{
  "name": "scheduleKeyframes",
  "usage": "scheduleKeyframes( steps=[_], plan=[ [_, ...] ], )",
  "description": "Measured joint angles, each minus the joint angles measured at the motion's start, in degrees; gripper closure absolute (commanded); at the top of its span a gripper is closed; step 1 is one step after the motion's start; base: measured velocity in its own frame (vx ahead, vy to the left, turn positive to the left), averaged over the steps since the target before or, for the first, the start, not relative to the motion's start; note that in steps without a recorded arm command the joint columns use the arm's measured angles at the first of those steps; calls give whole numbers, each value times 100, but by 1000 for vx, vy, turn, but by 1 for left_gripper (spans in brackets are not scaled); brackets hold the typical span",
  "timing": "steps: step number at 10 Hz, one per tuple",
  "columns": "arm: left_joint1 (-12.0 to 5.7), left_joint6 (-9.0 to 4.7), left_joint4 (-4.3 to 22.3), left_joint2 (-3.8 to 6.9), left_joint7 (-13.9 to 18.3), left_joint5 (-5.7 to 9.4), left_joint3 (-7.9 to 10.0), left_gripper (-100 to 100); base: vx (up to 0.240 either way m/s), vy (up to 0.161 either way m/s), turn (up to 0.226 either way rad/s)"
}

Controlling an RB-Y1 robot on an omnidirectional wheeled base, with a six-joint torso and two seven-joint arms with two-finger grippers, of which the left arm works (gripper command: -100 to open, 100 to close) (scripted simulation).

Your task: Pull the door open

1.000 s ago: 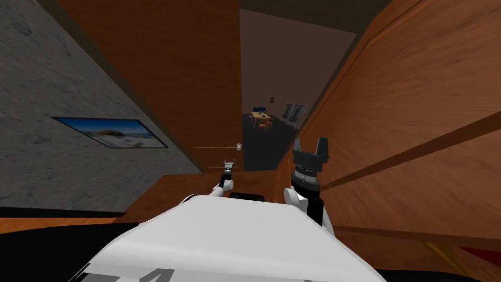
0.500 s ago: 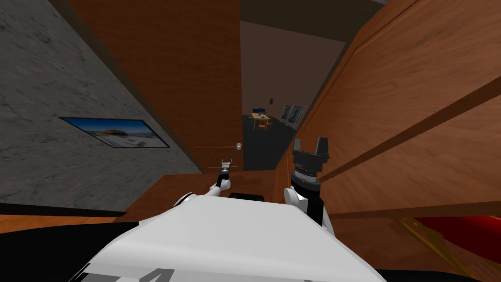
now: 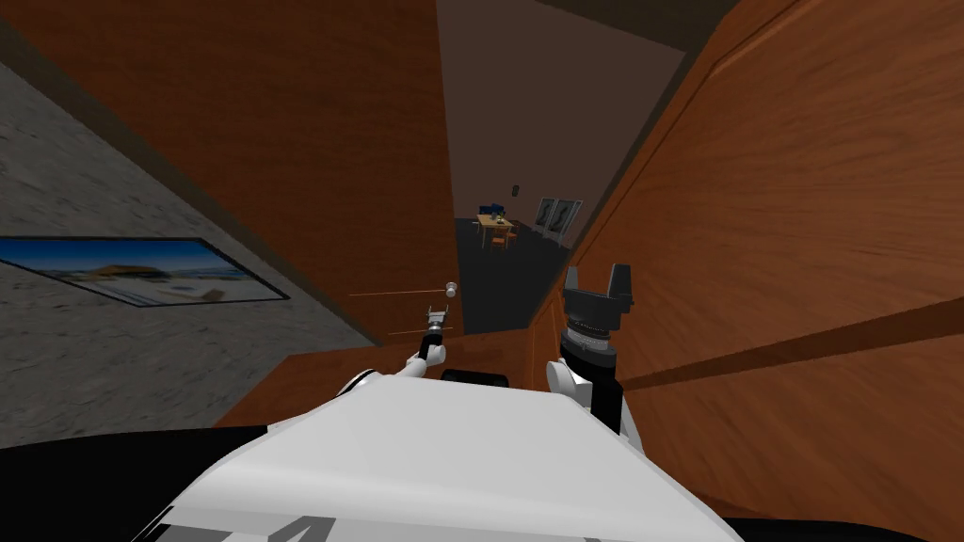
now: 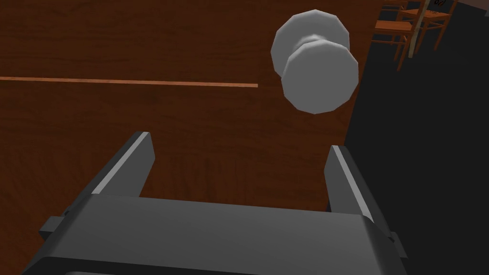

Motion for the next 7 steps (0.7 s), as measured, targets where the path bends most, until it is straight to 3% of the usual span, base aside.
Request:
scheduleKeyframes(
  steps=[6, 7],
  plan=[
    [54, 10, -131, -113, 76, -41, -5, -100, 197, -6, -32],
    [53, 13, -137, -115, 76, -42, -5, 100, -14, 1, 10]
  ],
)
